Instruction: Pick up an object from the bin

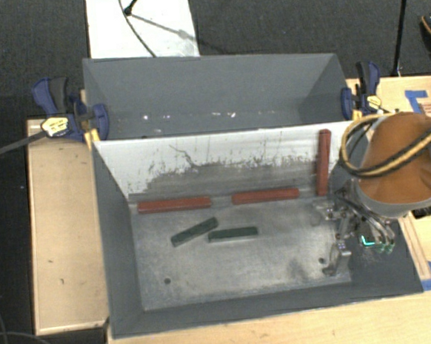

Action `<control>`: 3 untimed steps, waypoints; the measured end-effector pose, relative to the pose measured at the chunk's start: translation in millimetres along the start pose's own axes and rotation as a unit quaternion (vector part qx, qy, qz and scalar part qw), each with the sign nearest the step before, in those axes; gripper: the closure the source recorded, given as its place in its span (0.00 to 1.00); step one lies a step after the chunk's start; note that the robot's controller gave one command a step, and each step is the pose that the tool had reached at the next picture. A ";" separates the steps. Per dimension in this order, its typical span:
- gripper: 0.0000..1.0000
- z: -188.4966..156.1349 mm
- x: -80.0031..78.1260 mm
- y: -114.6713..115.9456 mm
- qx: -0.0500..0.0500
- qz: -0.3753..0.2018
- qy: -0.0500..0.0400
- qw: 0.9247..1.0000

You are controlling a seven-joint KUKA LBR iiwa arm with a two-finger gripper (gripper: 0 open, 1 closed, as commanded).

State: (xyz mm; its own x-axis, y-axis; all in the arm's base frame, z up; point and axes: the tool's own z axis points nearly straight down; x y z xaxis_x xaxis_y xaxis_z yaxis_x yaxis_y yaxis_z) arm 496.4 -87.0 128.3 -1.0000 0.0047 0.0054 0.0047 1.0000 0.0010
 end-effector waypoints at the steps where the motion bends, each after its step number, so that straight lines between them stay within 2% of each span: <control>1: 0.00 59.5 -67.7 102.1 -0.001 -0.071 -0.005 0.997; 2: 0.00 25.9 -65.0 181.0 -0.002 -0.101 -0.006 0.995; 3: 0.00 27.3 -76.5 208.5 0.000 -0.159 -0.006 0.987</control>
Offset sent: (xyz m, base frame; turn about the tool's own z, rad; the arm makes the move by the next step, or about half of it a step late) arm 0.0663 0.0962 -0.0583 -0.1332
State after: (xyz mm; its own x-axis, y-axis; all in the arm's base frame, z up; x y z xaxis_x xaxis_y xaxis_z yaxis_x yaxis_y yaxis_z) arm 573.7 121.2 100.8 -0.9510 -0.3090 -0.0076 -0.3090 0.9511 0.0005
